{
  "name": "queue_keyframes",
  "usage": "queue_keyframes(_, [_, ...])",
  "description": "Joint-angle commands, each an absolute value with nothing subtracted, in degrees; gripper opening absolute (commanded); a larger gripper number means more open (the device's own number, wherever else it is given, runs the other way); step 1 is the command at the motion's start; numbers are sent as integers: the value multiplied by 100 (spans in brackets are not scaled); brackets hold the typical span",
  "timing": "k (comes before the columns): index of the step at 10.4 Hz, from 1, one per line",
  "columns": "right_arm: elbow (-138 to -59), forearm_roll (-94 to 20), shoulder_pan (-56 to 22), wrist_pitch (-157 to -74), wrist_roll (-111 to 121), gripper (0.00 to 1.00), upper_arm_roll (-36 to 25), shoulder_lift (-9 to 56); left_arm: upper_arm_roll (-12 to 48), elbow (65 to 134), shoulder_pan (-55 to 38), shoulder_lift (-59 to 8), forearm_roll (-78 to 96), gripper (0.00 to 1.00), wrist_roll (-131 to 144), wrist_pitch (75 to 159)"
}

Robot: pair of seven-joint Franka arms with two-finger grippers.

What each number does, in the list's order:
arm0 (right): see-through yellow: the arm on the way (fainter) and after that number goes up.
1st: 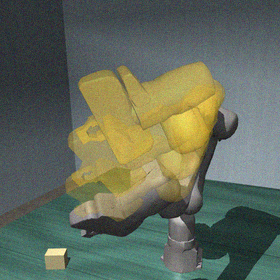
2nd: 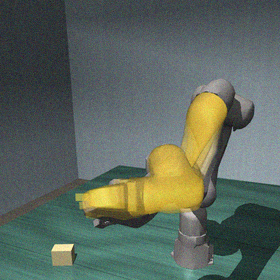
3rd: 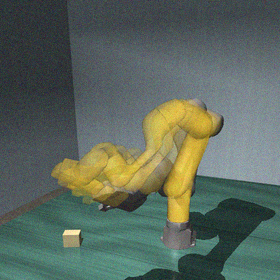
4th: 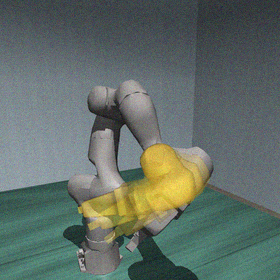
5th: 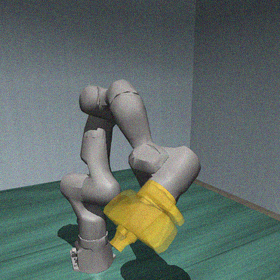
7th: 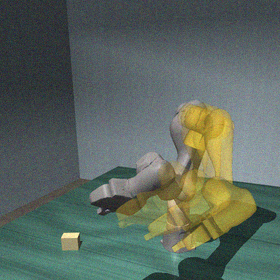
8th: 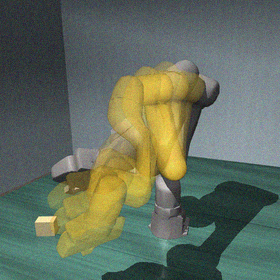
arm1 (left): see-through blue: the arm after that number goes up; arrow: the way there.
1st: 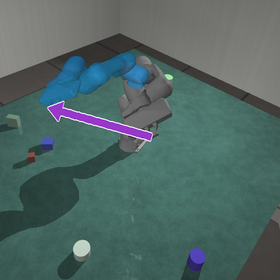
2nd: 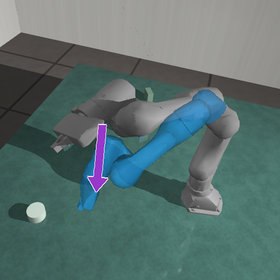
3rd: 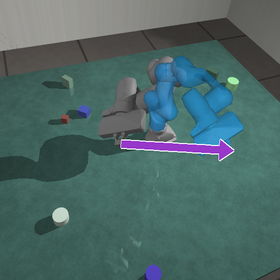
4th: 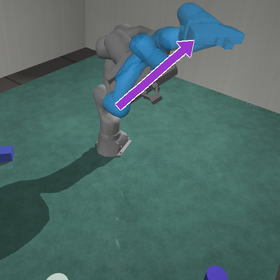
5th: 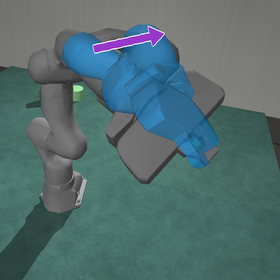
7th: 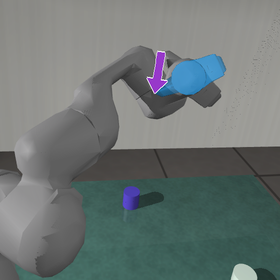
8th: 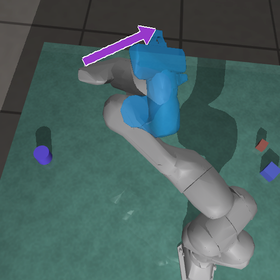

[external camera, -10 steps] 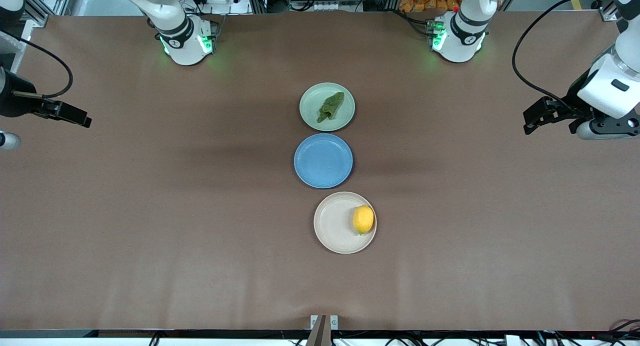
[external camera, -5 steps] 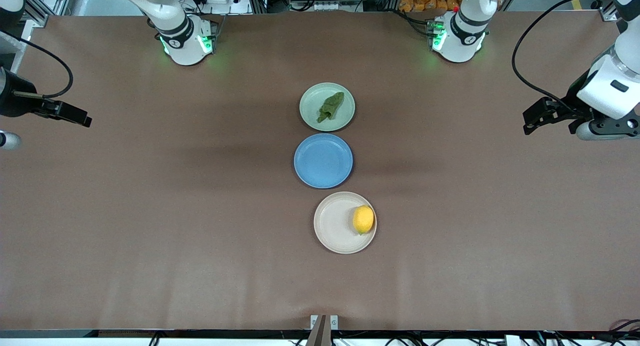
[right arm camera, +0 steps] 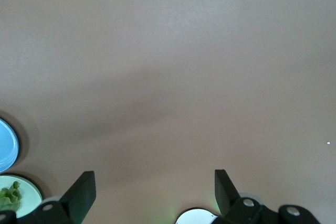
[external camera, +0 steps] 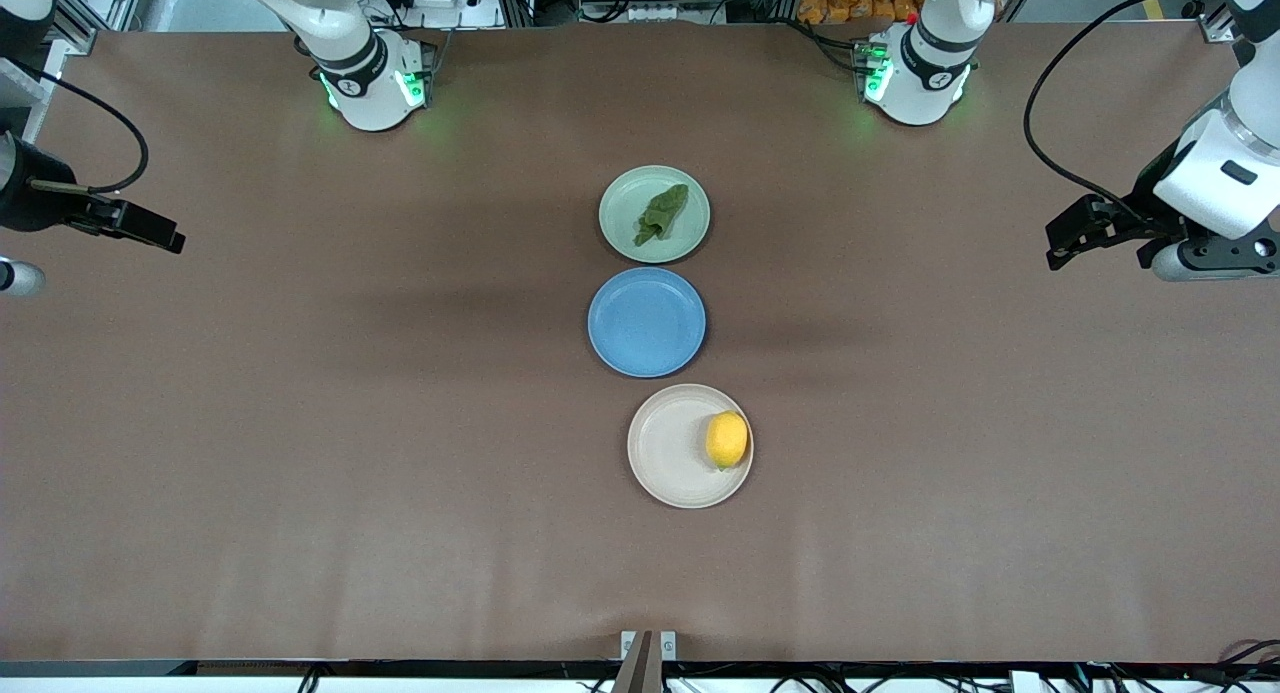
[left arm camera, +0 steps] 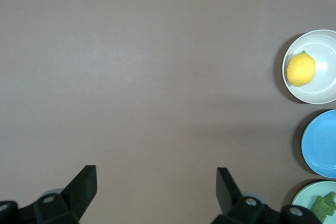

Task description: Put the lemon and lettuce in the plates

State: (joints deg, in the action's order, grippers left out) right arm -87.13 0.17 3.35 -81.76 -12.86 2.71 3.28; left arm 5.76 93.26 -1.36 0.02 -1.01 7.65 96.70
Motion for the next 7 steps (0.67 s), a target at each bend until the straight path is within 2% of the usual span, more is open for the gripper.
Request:
queue_keyframes(1, [-9122, 18, 431, -8411, -1230, 100, 325, 9, 580, 9281, -88, 0, 44, 100, 580, 9615])
queue_keyframes(7, [-9211, 18, 422, -8420, -1239, 100, 325, -61, 571, 9272, -79, 0, 44, 100, 571, 9615])
